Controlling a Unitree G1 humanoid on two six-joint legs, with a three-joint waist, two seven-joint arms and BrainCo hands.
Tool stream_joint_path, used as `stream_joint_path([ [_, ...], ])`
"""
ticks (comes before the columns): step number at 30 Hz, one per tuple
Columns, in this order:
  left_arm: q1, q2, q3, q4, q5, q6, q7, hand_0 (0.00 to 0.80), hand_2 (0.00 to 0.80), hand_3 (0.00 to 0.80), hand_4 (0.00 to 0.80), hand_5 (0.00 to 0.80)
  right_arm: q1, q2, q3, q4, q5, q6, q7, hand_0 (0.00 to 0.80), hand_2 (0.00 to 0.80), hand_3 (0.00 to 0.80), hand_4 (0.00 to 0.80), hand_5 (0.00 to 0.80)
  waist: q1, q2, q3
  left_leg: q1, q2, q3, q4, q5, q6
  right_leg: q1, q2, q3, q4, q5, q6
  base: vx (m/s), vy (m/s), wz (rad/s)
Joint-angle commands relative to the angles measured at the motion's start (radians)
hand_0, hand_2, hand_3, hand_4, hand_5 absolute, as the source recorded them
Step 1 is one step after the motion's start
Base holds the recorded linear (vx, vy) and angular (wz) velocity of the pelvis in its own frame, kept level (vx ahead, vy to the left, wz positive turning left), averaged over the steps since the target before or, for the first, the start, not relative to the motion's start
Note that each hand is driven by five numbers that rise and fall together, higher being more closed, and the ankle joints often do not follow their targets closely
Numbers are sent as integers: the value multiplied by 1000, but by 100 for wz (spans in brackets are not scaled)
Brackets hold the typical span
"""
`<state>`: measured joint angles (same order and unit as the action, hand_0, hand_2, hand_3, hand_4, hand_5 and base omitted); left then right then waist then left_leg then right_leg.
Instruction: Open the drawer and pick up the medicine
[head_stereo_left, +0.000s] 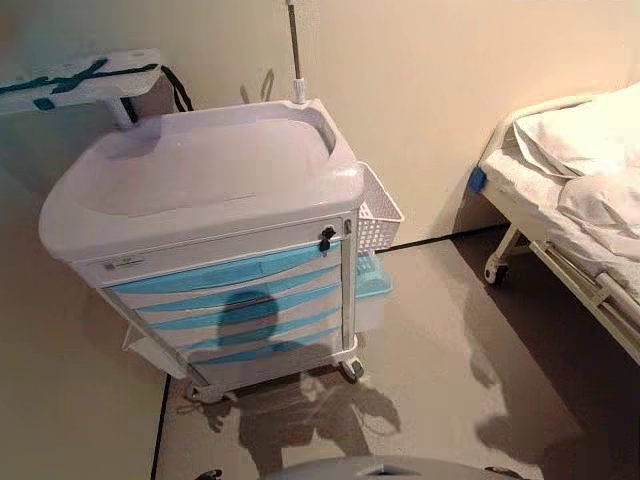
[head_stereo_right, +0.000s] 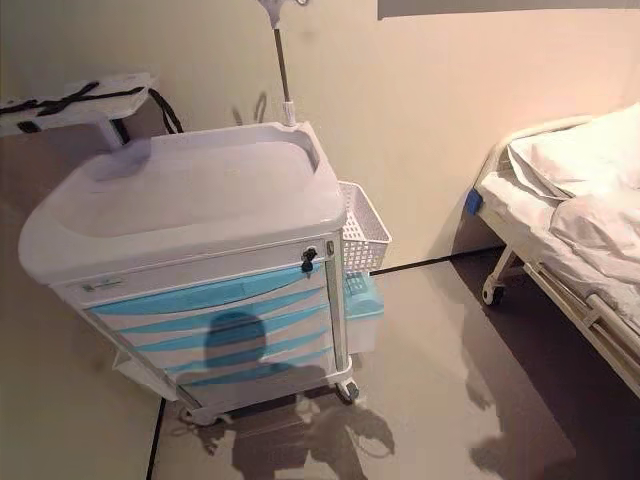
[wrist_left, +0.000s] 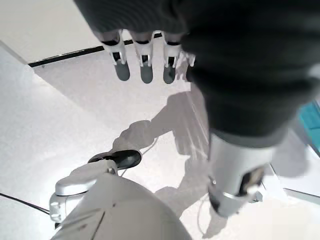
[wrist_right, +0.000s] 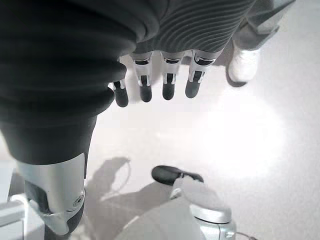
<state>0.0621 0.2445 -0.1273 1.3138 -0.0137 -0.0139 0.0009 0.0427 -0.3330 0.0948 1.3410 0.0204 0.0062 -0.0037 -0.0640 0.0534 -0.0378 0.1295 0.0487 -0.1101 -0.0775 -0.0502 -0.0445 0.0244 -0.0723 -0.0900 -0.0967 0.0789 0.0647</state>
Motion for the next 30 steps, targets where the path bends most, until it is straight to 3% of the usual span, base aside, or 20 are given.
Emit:
stream_joint_path([
  [1,-67,25,14,32,5,-22,11,0,0,0,0,0,-52,24,35,49,9,-16,-12,0,0,0,0,0,-6,-81,4,-38,-49,19,-1,17,14,45,-23,-27,15,-47,67,0,0,0],
  [30,-74,32,29,31,-19,-23,13,0,0,0,0,0,-58,18,35,54,8,-14,-11,0,0,0,0,0,-1,-92,-9,-32,-48,11,-1,22,12,55,-20,-35,17,-46,64,-1,0,0],
])
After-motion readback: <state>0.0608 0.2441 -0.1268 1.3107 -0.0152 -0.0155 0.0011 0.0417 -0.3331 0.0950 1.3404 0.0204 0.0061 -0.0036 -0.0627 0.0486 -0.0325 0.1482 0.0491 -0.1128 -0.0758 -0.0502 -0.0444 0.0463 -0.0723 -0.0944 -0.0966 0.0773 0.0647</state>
